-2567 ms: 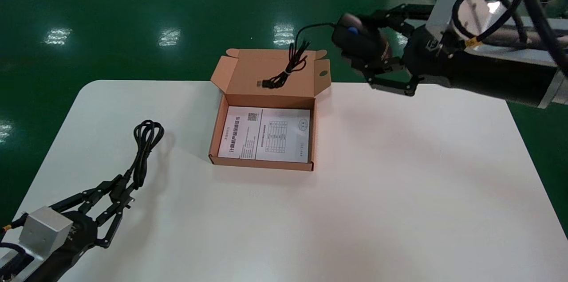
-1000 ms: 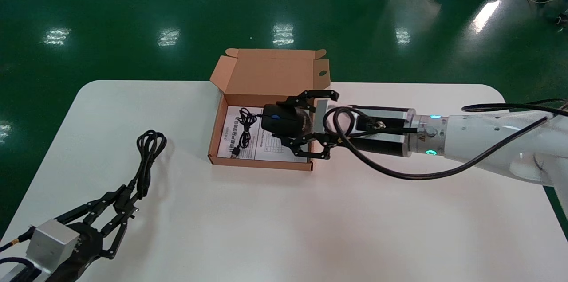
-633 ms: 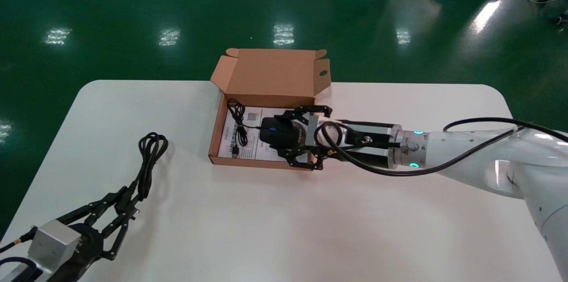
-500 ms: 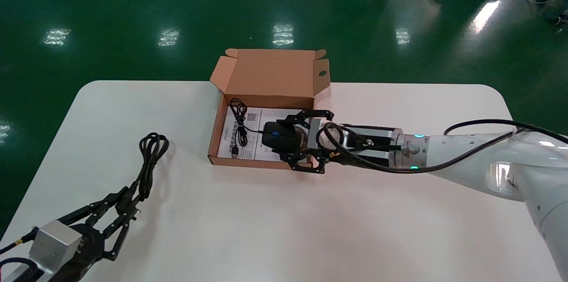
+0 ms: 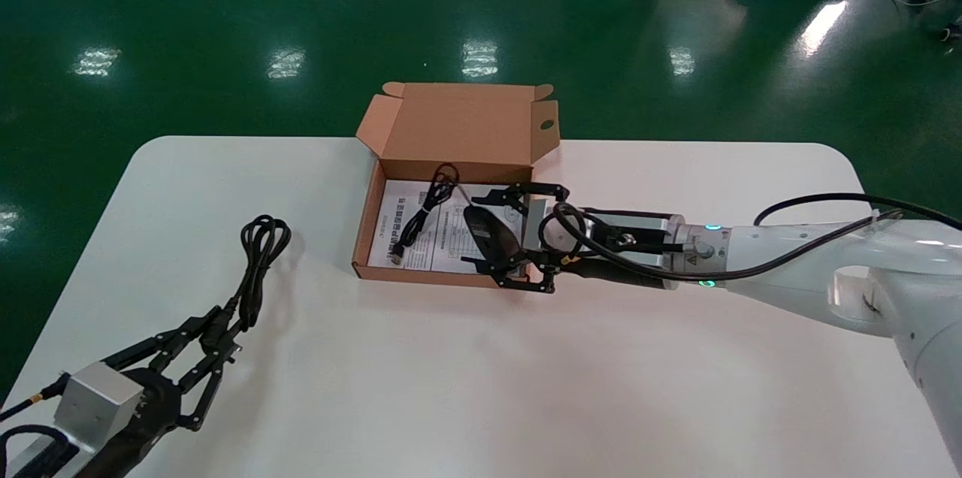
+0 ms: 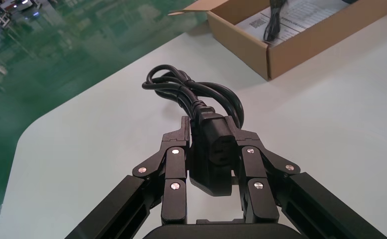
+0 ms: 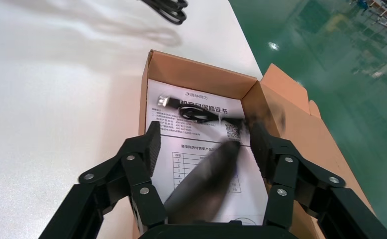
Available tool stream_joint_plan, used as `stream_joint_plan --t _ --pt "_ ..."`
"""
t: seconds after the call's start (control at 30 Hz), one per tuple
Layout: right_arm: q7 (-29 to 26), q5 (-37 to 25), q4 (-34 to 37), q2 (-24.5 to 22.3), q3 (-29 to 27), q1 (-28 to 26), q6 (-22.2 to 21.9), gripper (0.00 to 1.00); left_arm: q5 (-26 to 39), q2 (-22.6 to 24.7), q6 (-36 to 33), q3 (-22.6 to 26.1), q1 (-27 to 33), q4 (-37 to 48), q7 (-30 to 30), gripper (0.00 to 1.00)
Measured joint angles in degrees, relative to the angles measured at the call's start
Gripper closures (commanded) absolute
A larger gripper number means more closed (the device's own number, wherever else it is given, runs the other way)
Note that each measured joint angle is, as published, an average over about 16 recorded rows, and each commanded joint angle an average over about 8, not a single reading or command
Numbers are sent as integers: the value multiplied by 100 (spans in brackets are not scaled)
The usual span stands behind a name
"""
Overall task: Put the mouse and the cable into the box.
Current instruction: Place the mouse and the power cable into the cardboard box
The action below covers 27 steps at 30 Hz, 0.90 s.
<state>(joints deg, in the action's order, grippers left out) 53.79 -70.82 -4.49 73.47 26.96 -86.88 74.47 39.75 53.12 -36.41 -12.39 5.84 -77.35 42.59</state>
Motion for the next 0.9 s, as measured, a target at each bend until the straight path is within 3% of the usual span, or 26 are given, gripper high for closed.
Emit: stream_joint_plan --t 0.4,0.63,0.9 --pt "162 84 220 -150 -62 -177 47 0 209 -263 -203 175 793 19 157 100" --pt "160 207 316 -429 -151 -323 65 0 620 -211 -402 796 1949 363 187 100" --pt "116 286 392 -613 -208 -404 82 0 1120 344 -901 1690 3542 1589 384 100"
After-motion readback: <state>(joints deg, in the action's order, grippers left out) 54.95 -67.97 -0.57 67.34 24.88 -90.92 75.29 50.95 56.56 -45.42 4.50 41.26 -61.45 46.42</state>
